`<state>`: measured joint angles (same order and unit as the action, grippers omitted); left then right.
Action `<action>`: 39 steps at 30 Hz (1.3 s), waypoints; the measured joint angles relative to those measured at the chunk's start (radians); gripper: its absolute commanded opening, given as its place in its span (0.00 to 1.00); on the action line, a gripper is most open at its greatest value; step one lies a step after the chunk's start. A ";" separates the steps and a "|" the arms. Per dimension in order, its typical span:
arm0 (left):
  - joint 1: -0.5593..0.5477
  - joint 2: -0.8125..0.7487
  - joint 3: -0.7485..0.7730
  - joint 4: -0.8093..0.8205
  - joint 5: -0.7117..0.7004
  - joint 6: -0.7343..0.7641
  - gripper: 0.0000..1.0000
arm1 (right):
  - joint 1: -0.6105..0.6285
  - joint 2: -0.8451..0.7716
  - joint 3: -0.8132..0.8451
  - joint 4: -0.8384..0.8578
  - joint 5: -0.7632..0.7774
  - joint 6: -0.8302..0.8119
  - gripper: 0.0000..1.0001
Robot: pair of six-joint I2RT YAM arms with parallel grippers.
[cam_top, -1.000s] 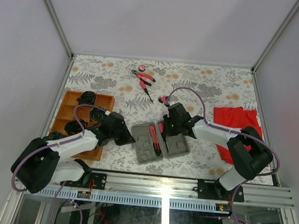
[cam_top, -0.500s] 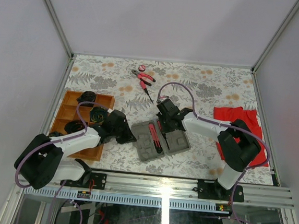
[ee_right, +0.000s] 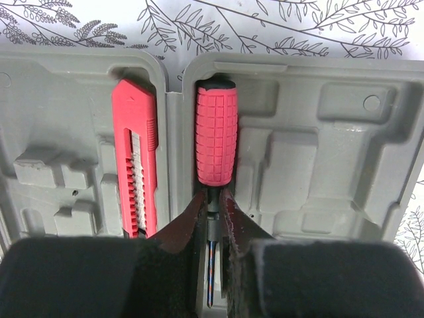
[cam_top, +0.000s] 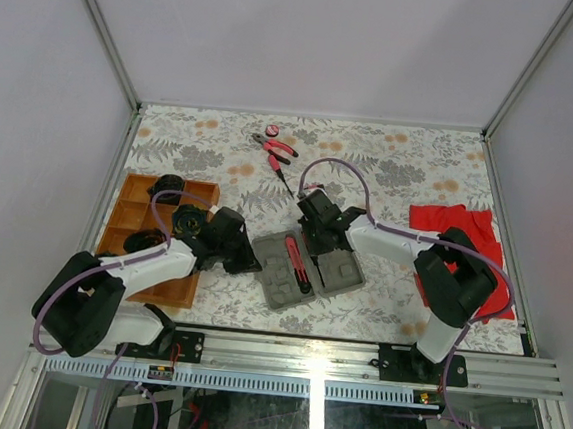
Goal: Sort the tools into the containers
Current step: Place the screwdriver in the storage box.
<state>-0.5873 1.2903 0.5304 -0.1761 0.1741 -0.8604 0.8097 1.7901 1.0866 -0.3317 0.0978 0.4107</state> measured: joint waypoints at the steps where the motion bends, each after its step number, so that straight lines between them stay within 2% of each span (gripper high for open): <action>1: 0.000 0.002 0.004 -0.004 -0.001 0.003 0.00 | 0.001 -0.006 -0.007 0.006 0.002 0.000 0.01; 3: 0.000 0.007 0.012 -0.014 -0.005 0.008 0.00 | 0.003 -0.022 -0.020 0.021 0.006 0.004 0.05; 10: 0.008 0.019 0.043 -0.049 -0.035 0.039 0.00 | 0.018 -0.097 -0.076 0.028 -0.005 0.028 0.32; 11: 0.014 0.019 0.045 -0.051 -0.040 0.045 0.02 | 0.024 -0.109 -0.088 0.024 -0.005 0.032 0.34; 15: 0.021 0.019 0.047 -0.059 -0.047 0.057 0.23 | 0.041 -0.198 -0.121 0.008 0.000 0.040 0.43; 20: 0.027 -0.003 0.047 -0.069 -0.061 0.063 0.35 | 0.039 -0.291 -0.105 0.038 0.051 0.031 0.47; 25: 0.027 -0.090 0.047 -0.083 -0.079 0.061 0.47 | 0.012 -0.298 -0.089 0.090 0.071 0.010 0.54; 29: 0.028 -0.177 0.047 -0.111 -0.103 0.064 0.52 | -0.028 -0.250 -0.033 0.109 0.078 -0.020 0.66; 39: 0.032 -0.381 0.079 -0.285 -0.236 0.097 0.59 | -0.063 0.105 0.276 0.187 0.024 -0.174 0.67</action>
<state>-0.5556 0.9096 0.6094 -0.4610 -0.0616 -0.7635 0.7464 1.8950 1.3624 -0.1448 0.1219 0.2363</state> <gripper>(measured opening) 0.569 0.667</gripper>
